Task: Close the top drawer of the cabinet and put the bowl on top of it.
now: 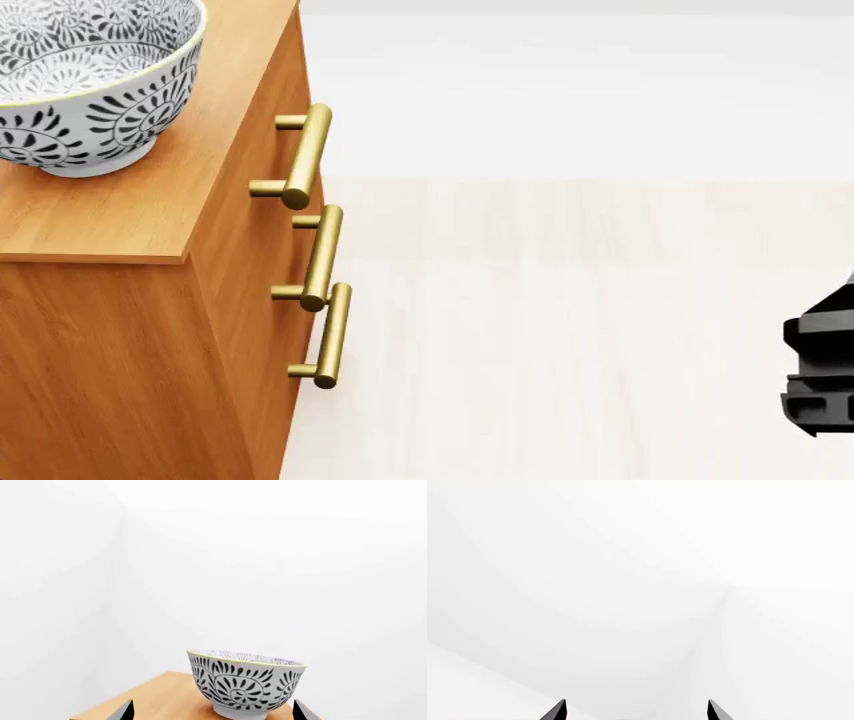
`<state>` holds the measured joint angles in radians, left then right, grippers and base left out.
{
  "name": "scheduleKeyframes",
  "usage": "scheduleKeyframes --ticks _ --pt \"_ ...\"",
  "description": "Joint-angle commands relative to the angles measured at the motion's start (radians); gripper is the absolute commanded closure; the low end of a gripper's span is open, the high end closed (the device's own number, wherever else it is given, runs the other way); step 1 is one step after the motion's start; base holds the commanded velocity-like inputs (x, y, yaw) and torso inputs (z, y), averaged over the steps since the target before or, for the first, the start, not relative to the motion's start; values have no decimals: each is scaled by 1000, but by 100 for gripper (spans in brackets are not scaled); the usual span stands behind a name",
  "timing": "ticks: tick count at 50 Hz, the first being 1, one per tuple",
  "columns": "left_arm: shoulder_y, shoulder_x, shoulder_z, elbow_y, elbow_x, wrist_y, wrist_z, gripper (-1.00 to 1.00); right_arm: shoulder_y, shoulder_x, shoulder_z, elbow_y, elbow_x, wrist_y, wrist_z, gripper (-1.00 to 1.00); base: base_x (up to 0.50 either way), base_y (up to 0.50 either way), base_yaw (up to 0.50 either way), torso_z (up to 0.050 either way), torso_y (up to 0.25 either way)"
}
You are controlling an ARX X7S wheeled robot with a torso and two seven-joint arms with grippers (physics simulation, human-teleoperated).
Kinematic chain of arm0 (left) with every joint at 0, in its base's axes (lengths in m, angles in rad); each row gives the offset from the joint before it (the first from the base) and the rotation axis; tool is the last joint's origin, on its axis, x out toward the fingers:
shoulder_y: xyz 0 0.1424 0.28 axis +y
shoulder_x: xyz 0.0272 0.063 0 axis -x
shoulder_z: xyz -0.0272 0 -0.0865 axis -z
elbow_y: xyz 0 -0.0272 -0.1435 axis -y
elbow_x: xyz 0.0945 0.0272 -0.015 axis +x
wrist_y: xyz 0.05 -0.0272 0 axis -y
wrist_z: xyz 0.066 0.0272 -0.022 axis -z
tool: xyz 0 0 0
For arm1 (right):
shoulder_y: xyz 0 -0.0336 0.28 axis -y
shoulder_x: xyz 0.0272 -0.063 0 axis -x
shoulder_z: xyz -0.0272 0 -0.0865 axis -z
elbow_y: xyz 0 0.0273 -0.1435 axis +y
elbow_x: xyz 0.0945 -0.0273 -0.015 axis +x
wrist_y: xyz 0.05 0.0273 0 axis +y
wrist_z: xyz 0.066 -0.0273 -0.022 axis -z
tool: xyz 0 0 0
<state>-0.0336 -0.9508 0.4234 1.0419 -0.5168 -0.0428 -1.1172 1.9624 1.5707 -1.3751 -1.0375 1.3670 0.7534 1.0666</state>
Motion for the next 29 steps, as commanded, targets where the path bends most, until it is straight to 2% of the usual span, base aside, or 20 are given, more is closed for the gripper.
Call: scheduleKeyframes --ticks 1,17,29 --pt "-26 -69 63 2 12 63 -69 -100 -19 0 -4 5 -13 -12 5 -100 0 0 0 0 0" --pt "-101 -168 192 4 33 149 -172 -100 -7 0 26 -1 20 9 7 -100 0 0 0 0 0" --pt "-288 -275 451 5 85 244 -303 -100 2 0 50 -8 45 22 10 -100 0 0 0 0 0"
